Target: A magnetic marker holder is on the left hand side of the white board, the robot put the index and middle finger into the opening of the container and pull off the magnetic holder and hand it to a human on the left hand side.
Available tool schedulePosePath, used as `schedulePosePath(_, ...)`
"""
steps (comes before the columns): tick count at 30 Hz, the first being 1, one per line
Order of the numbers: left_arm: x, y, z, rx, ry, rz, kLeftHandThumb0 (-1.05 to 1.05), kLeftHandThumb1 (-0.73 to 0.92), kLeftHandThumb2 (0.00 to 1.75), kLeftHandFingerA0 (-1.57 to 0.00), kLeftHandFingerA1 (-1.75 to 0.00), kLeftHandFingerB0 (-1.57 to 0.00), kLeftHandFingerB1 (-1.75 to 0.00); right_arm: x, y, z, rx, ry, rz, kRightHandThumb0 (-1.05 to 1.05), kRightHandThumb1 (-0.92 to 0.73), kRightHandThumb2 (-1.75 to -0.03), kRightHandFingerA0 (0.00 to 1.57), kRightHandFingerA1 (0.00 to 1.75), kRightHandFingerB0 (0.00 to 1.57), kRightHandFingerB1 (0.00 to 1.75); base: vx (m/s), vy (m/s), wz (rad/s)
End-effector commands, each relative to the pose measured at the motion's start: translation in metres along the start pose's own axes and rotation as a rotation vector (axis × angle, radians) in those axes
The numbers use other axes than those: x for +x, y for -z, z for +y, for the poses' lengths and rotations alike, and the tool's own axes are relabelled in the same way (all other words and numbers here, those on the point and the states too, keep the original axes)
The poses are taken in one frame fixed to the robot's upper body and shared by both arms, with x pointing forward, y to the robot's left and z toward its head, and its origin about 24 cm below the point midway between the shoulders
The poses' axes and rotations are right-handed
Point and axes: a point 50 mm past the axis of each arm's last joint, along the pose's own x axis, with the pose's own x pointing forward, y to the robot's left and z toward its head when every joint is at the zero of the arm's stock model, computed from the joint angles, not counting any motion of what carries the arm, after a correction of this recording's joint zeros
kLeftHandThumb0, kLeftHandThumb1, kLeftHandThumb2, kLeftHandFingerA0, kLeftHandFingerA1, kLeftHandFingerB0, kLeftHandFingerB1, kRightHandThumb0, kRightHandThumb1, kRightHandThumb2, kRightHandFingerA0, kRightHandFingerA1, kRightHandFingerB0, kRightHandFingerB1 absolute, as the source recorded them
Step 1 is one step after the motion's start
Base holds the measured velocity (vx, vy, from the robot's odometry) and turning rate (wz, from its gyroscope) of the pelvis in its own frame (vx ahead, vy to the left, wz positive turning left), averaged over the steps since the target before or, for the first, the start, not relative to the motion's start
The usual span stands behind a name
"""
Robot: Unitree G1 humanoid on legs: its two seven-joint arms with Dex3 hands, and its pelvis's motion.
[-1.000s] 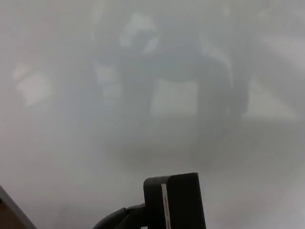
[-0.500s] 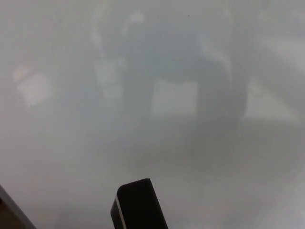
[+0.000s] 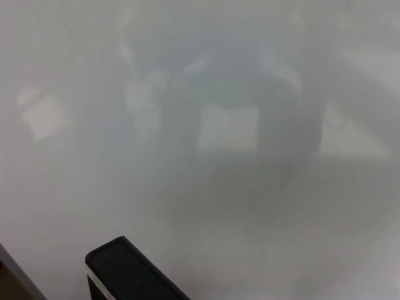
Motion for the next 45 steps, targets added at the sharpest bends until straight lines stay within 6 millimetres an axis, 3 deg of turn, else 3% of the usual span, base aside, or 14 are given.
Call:
schedulePosePath(1,-0.015,-0.033,-0.025,0.137,0.22,-0.142,-0.87,0.59,0.59,-0.57,-0.43,-0.47,-0.39,0.001,-0.002,-0.01,-0.012,0.031,0.017,-0.56,-0.72,-0.62,0.81,0.54,0.37,0.33,0.0,0.0,0.0)
schedulePosePath(12,-0.013,-0.053,-0.032,0.212,0.278,-0.24,-0.85,0.64,0.61,-0.55,-0.38,-0.44,-0.4,0.003,-0.003,-0.01,-0.015,0.028,0.016,-0.55,-0.72,-0.62,0.82,0.54,0.38,0.33,0.0,0.0,0.0)
schedulePosePath(13,-0.012,-0.056,-0.033,0.228,0.282,-0.233,-0.86,0.49,0.94,-0.51,-0.51,-0.41,-0.52,0.003,-0.004,-0.01,-0.011,0.03,0.017,-0.55,-0.71,-0.61,0.83,0.54,0.39,0.33,0.0,0.0,0.0)
schedulePosePath(22,-0.021,-0.069,-0.041,0.275,0.237,-0.26,-0.94,0.55,0.97,-0.61,-0.58,-0.36,-0.47,0.002,-0.004,-0.011,-0.013,0.027,0.014,-0.54,-0.69,-0.62,0.83,0.54,0.37,0.32,0.0,0.0,0.0)
schedulePosePath(25,-0.022,-0.076,-0.042,0.286,0.248,-0.252,-0.94,0.55,0.97,-0.61,-0.58,-0.36,-0.47,0.003,-0.005,-0.011,-0.008,0.026,0.011,-0.54,-0.69,-0.62,0.83,0.54,0.37,0.32,0.0,0.0,0.0)
schedulePosePath(26,-0.024,-0.078,-0.044,0.291,0.227,-0.252,-0.87,0.62,0.61,-0.72,-0.52,-0.45,-0.34,0.003,-0.005,-0.011,-0.02,0.029,0.012,-0.54,-0.69,-0.62,0.82,0.53,0.37,0.33,0.0,0.0,0.0)
schedulePosePath(31,-0.026,-0.08,-0.045,0.337,0.222,-0.311,-0.82,0.63,0.6,-0.5,-0.35,-0.34,-0.38,0.003,-0.004,-0.011,-0.03,0.028,0.015,-0.53,-0.69,-0.62,0.83,0.54,0.38,0.33,0.0,0.0,0.0)
schedulePosePath(35,-0.025,-0.081,-0.043,0.338,0.238,-0.313,-0.81,0.49,0.93,-0.44,-0.5,-0.26,-0.49,0.003,-0.004,-0.011,-0.047,0.023,0.014,-0.55,-0.72,-0.62,0.82,0.54,0.38,0.33,0.0,0.0,0.0)
schedulePosePath(36,-0.024,-0.081,-0.043,0.336,0.244,-0.305,-0.82,0.64,0.62,-0.54,-0.37,-0.3,-0.37,0.001,-0.003,-0.011,-0.039,0.022,0.015,-0.54,-0.69,-0.62,0.84,0.54,0.37,0.33,0.0,0.0,0.0)
schedulePosePath(38,-0.027,-0.079,-0.043,0.334,0.23,-0.304,-0.81,0.48,0.91,-0.44,-0.5,-0.29,-0.5,-0.002,0.0,-0.011,-0.043,0.02,0.026,-0.54,-0.72,-0.62,0.82,0.54,0.39,0.33,0.0,0.0,0.0)
schedulePosePath(40,-0.03,-0.076,-0.042,0.32,0.22,-0.307,-0.79,0.62,0.6,-0.53,-0.36,-0.36,-0.39,-0.004,0.003,-0.011,-0.058,0.015,0.034,-0.56,-0.73,-0.62,0.81,0.53,0.37,0.33,0.0,0.0,0.0)
schedulePosePath(41,-0.033,-0.073,-0.042,0.304,0.215,-0.308,-0.83,0.52,0.92,-0.45,-0.5,-0.29,-0.5,-0.008,0.006,-0.012,-0.073,0.011,0.042,-0.57,-0.72,-0.62,0.81,0.52,0.38,0.33,0.0,0.0,0.0)
schedulePosePath(43,-0.035,-0.071,-0.043,0.301,0.213,-0.308,-0.83,0.52,0.92,-0.45,-0.5,-0.29,-0.5,-0.01,0.008,-0.012,-0.078,0.011,0.047,-0.57,-0.72,-0.62,0.81,0.52,0.38,0.33,0.0,0.0,0.0)
schedulePosePath(45,-0.035,-0.07,-0.043,0.311,0.222,-0.304,-0.82,0.65,0.61,-0.51,-0.36,-0.33,-0.4,-0.012,0.009,-0.011,-0.067,0.008,0.045,-0.55,-0.71,-0.62,0.83,0.54,0.39,0.33,0.0,0.0,0.0)
